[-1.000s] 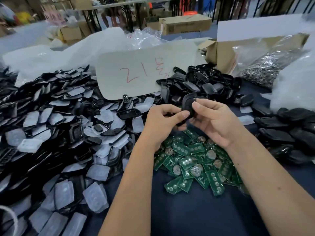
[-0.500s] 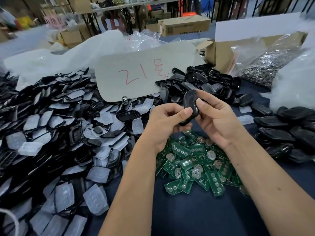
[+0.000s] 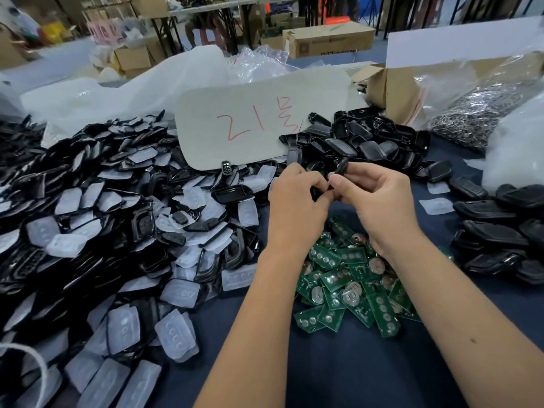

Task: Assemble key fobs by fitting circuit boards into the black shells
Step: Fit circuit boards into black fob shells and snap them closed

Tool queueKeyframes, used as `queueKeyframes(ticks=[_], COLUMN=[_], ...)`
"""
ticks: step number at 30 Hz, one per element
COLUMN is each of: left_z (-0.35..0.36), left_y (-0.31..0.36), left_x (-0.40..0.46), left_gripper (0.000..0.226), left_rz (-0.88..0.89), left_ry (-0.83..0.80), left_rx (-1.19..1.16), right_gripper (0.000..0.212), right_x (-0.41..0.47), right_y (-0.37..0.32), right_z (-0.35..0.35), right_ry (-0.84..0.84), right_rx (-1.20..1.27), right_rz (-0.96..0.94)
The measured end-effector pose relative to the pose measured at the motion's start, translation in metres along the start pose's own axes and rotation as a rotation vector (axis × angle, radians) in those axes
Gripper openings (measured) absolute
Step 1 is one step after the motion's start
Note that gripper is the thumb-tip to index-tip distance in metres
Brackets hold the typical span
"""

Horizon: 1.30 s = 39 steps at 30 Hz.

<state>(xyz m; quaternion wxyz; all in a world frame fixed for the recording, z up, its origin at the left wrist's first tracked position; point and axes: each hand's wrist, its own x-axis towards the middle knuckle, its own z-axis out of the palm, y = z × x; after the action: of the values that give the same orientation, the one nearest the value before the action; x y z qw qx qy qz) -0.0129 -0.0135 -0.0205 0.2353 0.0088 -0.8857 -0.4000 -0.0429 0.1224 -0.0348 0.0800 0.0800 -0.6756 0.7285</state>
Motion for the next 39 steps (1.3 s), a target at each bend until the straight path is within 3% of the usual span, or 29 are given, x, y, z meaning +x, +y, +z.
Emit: queueKeyframes(ticks=[3,6,10,15,17,22,27,33,39], left_z=[0.000,0.000,-0.004,-0.011,-0.011,-0.009,-0.008,-0.009,-0.004], left_y=[-0.001,-0.001,-0.001,-0.007,-0.009,-0.013,-0.017,-0.014,-0.010], left_x=[-0.001,0.000,0.003,0.003,0.003,0.005,0.006,0.004,-0.001], left_gripper=[0.012,0.008,0.022,0.049,0.054,0.030,0.029,0.031,0.016], left_rz=[-0.004,-0.066,-0.316,-0.473,-0.498,-0.548,-0.545,-0.477,-0.351], left_ry=[-0.024,-0.030,-0.060,-0.087,-0.077,-0.049,-0.055,-0.048,-0.004], left_rx=[-0.036,-0.198,-0.589,-0.826,-0.829,-0.788,-0.786,-0.779,-0.642], right_gripper=[0.013,0.016,0.021,0.023,0.024,0.023,0.022,0.019,0.015], right_x=[0.003,0.006,0.010,0.008,0.008,0.005,0.003,0.003,0.002], right_y=[0.001,-0.002,-0.006,-0.006,-0.006,-0.005,-0.006,-0.005,-0.001], right_z=[-0.002,-0.006,-0.015,-0.015,-0.015,-0.010,-0.008,-0.007,-0.001], right_ry=[-0.074,-0.126,-0.134,-0.234,-0.253,-0.238,-0.237,-0.214,-0.129], right_rx=[0.029,0.270,0.548,0.602,0.547,0.388,0.364,0.341,0.206], right_rz=[0.100,0.243,0.347,0.381,0.371,0.304,0.287,0.279,0.233])
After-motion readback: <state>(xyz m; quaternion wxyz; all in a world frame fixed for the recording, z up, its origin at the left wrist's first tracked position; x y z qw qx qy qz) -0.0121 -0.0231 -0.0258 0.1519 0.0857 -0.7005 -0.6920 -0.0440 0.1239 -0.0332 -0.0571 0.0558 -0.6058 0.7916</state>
